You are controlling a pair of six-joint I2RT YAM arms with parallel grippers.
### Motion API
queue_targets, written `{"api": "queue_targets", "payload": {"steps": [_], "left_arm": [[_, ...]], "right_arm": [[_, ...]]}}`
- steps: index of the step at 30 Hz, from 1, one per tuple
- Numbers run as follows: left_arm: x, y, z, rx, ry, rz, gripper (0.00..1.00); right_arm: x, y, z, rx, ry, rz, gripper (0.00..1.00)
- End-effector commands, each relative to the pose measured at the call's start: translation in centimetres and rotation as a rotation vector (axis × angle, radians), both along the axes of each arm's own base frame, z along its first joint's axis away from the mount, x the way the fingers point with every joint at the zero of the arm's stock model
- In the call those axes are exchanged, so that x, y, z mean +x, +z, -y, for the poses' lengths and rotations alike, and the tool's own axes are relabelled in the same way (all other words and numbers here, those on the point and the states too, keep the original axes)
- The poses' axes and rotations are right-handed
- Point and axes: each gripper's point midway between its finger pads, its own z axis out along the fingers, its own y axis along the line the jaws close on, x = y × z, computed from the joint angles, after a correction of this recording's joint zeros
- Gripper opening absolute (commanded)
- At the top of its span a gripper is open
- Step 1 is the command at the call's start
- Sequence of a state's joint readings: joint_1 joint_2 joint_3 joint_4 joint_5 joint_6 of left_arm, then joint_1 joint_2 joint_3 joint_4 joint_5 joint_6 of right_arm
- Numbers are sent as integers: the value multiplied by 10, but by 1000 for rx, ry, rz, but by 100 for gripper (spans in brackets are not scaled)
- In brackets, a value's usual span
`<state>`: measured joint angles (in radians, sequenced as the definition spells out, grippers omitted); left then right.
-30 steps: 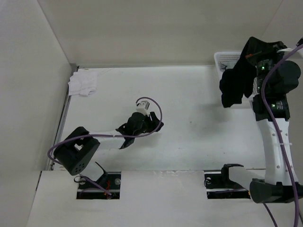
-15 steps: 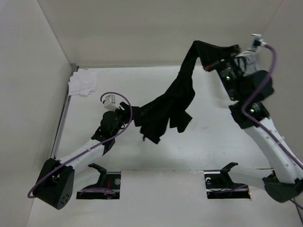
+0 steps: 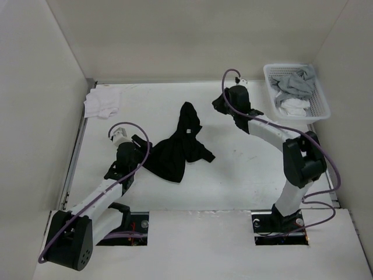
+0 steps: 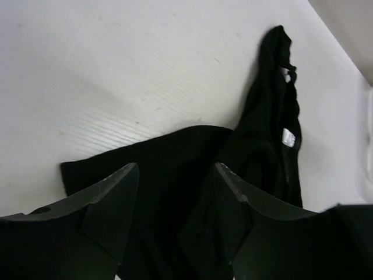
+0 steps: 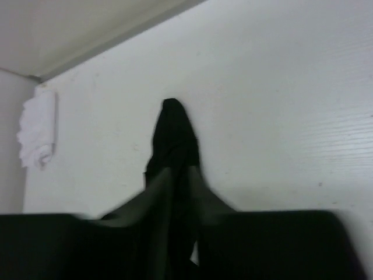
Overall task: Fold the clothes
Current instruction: Move the tank top to the center of the board, then flatten the tank top out
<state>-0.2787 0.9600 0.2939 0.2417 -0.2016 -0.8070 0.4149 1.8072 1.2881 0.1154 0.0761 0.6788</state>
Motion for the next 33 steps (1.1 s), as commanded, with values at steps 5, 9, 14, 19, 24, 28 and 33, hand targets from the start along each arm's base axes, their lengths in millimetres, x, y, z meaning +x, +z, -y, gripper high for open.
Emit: {"api": "queue_targets", "payload": {"steps": [5, 9, 14, 19, 24, 28, 33], "left_arm": [[-10, -34, -25, 103, 76, -135, 45], [-11, -41, -40, 104, 133, -183, 46], [-25, -61, -55, 61, 203, -265, 49], [-37, -58, -61, 40, 236, -237, 55], [-27, -55, -46, 22, 174, -219, 60], [-17, -59, -40, 3, 152, -216, 58], [-5, -61, -31, -31, 118, -192, 53]], "right_arm": [[-139, -69, -69, -97, 291, -99, 15], [-204, -77, -118, -104, 464, -108, 33], [-246, -79, -173, -130, 599, -78, 47], [-256, -86, -197, -156, 646, -66, 52], [-251, -96, -205, -203, 634, -55, 54], [-243, -91, -217, -231, 638, -29, 53], [-234, -97, -225, -284, 634, -25, 48]]}}
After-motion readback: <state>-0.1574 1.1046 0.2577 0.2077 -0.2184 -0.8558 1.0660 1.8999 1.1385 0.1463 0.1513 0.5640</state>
